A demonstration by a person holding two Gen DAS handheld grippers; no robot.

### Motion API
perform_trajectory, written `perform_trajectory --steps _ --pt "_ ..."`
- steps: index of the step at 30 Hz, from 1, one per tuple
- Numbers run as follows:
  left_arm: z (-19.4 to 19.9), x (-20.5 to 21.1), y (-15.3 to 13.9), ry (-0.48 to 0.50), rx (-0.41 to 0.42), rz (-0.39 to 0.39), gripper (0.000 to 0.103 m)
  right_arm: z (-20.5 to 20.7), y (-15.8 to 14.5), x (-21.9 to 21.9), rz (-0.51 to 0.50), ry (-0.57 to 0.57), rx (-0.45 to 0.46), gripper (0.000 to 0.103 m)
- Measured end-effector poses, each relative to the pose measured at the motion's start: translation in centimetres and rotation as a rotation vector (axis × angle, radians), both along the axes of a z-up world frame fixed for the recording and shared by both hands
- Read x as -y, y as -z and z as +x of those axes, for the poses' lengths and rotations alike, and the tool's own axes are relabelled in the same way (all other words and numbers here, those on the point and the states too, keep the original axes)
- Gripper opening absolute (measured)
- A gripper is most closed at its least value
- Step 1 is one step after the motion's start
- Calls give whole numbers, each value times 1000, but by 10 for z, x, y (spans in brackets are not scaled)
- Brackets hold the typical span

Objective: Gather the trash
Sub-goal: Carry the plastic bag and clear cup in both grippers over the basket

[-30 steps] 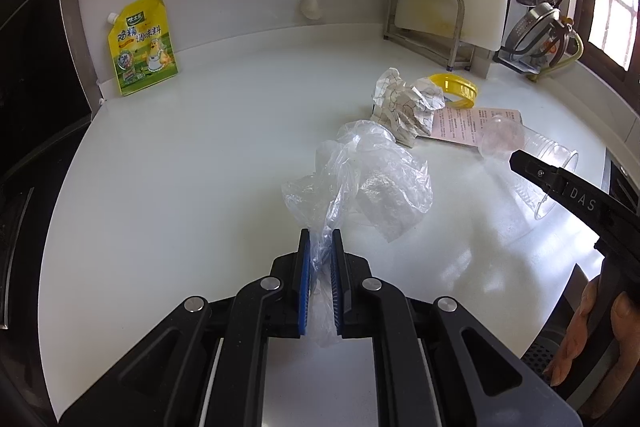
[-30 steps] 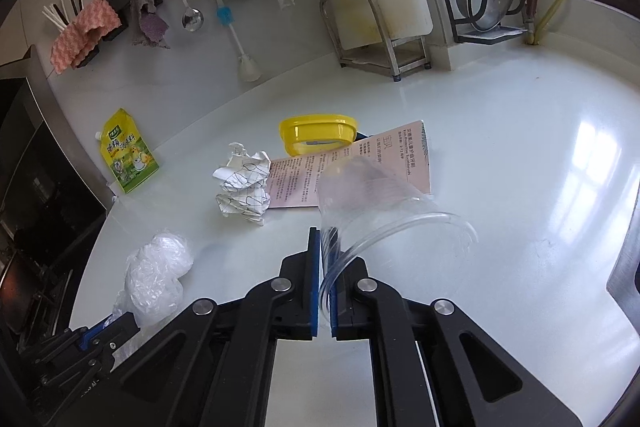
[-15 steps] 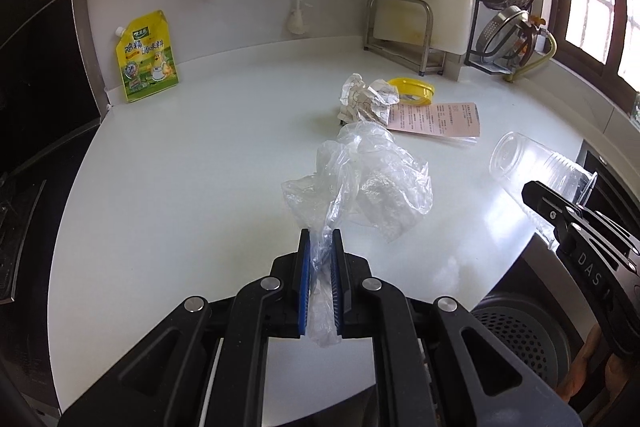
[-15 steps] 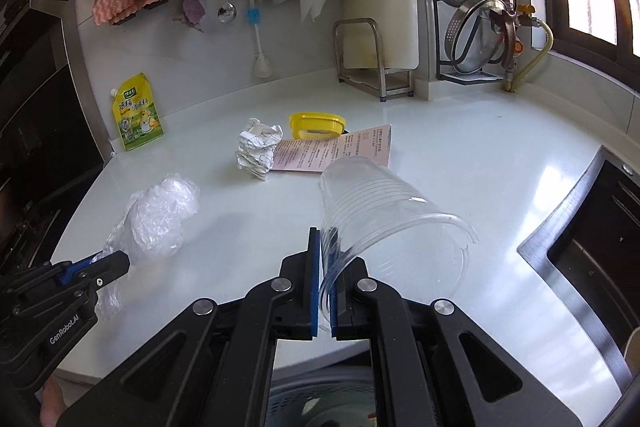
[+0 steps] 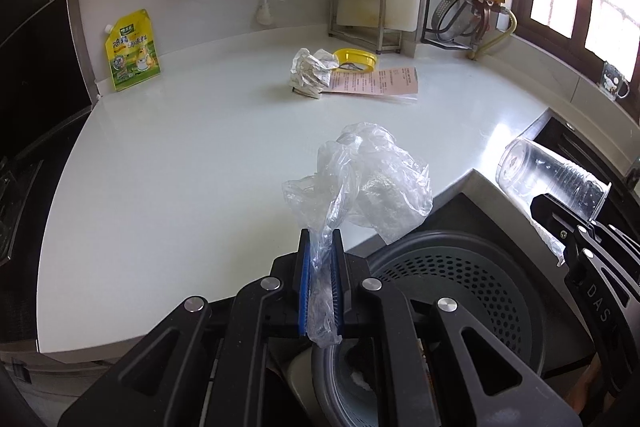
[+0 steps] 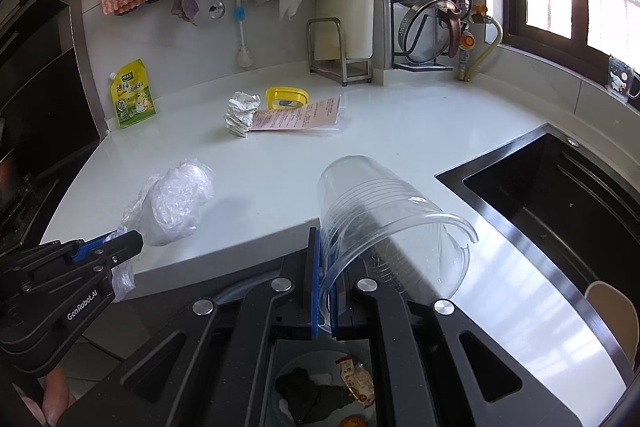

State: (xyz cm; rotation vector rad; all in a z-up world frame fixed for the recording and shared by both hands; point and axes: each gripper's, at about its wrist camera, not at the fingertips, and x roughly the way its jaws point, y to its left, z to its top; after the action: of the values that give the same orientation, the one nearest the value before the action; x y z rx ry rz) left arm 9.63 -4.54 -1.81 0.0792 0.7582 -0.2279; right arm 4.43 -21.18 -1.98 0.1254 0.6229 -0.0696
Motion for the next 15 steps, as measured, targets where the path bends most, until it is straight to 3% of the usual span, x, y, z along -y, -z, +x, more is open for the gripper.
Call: perform_trajectory --steps 15 --pt "-53 13 17 35 -21 35 10 -62 29 6 26 -10 -43 4"
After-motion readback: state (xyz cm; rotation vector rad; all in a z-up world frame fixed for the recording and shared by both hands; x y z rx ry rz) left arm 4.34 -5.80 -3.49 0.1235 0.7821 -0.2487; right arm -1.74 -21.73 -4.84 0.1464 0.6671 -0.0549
